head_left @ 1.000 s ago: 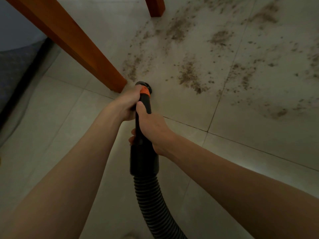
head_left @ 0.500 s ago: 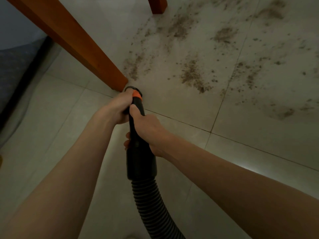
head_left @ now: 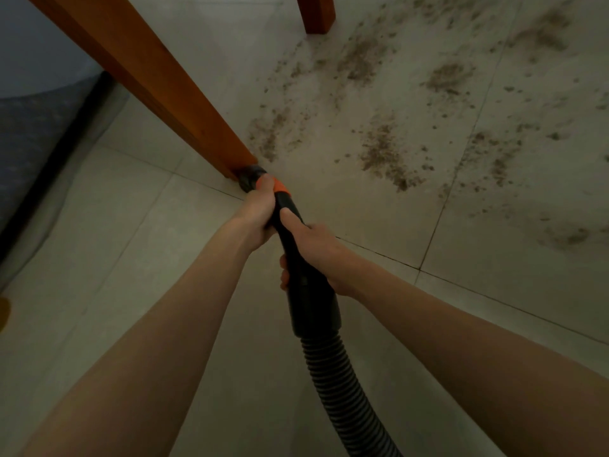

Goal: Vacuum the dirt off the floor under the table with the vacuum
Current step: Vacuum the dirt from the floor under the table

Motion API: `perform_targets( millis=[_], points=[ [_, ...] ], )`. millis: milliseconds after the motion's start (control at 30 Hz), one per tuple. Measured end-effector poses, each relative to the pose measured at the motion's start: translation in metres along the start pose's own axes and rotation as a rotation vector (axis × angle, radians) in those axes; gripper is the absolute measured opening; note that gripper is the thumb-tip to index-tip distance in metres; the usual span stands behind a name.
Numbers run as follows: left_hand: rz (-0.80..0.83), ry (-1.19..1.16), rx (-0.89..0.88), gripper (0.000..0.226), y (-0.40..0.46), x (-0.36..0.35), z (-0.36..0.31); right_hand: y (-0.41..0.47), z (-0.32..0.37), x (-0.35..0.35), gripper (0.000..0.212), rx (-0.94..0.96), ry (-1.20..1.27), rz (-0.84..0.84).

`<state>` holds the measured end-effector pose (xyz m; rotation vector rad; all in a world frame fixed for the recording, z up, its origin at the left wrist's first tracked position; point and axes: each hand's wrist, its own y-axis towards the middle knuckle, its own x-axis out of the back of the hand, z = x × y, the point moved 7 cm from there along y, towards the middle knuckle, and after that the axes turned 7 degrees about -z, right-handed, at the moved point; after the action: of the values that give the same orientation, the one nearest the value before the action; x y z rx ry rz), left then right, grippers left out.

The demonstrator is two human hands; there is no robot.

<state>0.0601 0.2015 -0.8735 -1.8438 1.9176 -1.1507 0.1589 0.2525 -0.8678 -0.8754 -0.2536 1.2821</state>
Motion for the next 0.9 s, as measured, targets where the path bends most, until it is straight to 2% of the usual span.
perform_targets(
  millis=[200, 500, 767, 900],
  points=[
    [0.047, 0.084, -0.049, 0.041, 0.011, -0.019, -0.001, 0.012, -0.009, 0.017, 0.043, -0.003, 0.031, 0.002],
    [0.072, 0.151, -0.035, 0.051, 0.002, -0.032, -0.021, 0.025, 0.009, 0.037, 0.049, 0.101, -0.223, -0.250],
    [0.152, -0.043, 0.035, 0.035, -0.013, -0.010, -0.018, 0.001, 0.023, 0.015, 0.047, 0.098, -0.326, -0.148],
    [0.192, -0.134, 0.100, 0.036, -0.022, -0.001, -0.009, -0.017, 0.024, 0.005, 0.049, 0.108, -0.371, -0.171]
  ],
)
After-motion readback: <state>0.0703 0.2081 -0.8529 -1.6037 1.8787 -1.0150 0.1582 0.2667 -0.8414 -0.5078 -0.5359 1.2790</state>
